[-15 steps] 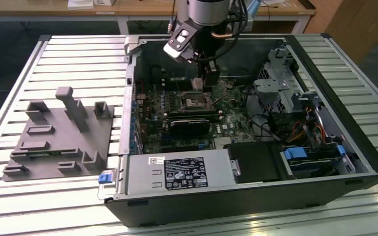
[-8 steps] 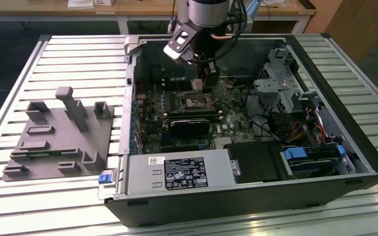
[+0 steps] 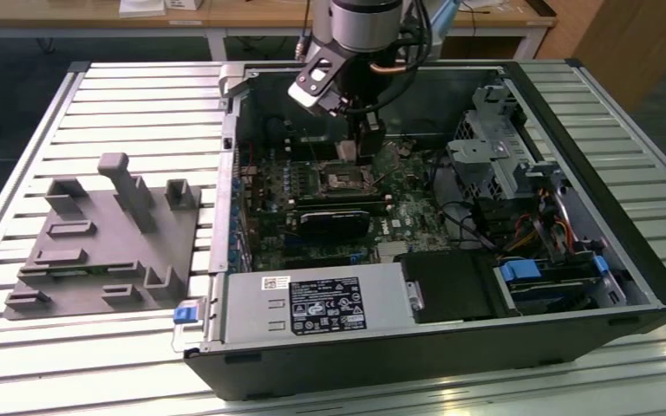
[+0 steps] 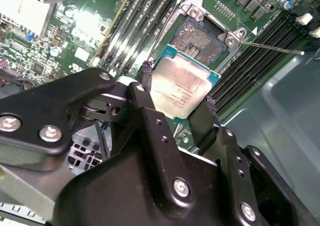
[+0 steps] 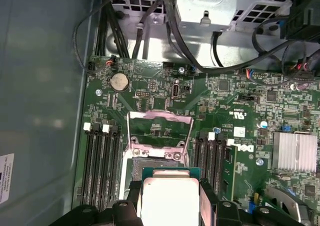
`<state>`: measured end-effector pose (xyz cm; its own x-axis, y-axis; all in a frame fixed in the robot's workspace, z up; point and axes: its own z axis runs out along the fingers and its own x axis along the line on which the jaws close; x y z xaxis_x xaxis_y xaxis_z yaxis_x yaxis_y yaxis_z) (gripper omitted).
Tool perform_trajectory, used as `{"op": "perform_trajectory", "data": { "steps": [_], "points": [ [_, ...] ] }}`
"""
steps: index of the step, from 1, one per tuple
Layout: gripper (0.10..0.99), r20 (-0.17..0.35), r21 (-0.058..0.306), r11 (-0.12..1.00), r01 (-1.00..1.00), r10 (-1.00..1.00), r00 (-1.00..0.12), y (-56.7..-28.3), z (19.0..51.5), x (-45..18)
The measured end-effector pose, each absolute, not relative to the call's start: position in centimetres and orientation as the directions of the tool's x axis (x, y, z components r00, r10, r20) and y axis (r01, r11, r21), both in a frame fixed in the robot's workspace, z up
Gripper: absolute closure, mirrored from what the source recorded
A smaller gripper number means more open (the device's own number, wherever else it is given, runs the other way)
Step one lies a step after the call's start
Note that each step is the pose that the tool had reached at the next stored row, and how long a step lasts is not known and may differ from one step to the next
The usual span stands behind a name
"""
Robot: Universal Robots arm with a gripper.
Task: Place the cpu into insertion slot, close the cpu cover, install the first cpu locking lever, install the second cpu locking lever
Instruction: 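Place the cpu into insertion slot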
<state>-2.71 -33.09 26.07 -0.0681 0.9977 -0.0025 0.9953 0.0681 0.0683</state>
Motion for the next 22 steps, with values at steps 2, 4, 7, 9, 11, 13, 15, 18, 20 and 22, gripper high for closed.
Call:
{"op": "perform_trajectory", "data": {
  "steps": [2, 4, 7, 9, 11, 13, 15, 18, 20, 22],
  "points": [
    [0.545, -0.003, 0.068, 0.068, 0.995, 0.998, -0.068, -32.8, 25.8, -2.7],
    [0.545, -0.004, 0.068, 0.068, 0.995, 0.998, -0.068, -32.5, 25.4, -2.8],
    [0.545, -0.006, 0.068, 0.065, 0.996, 0.998, -0.065, -32.3, 24.8, -2.9],
    [0.545, -0.012, 0.068, 0.054, 0.996, 0.998, -0.053, -32.2, 24.5, -3.1],
    [0.545, -0.015, 0.067, 0.046, 0.997, 0.999, -0.045, -32.2, 24.1, -3.2],
    [0.545, -0.015, 0.067, 0.046, 0.997, 0.999, -0.045, -32.2, 23.8, -3.2],
    [0.545, -0.015, 0.066, 0.045, 0.997, 0.999, -0.044, -32.2, 23.4, -3.2],
    [0.545, -0.015, 0.064, 0.046, 0.997, 0.999, -0.045, -32.2, 22.9, -3.3],
    [0.545, -0.015, 0.063, 0.046, 0.997, 0.999, -0.045, -32.2, 22.5, -3.3],
    [0.545, -0.015, 0.063, 0.047, 0.997, 0.999, -0.046, -32.2, 22.1, -3.4]
  ]
}}
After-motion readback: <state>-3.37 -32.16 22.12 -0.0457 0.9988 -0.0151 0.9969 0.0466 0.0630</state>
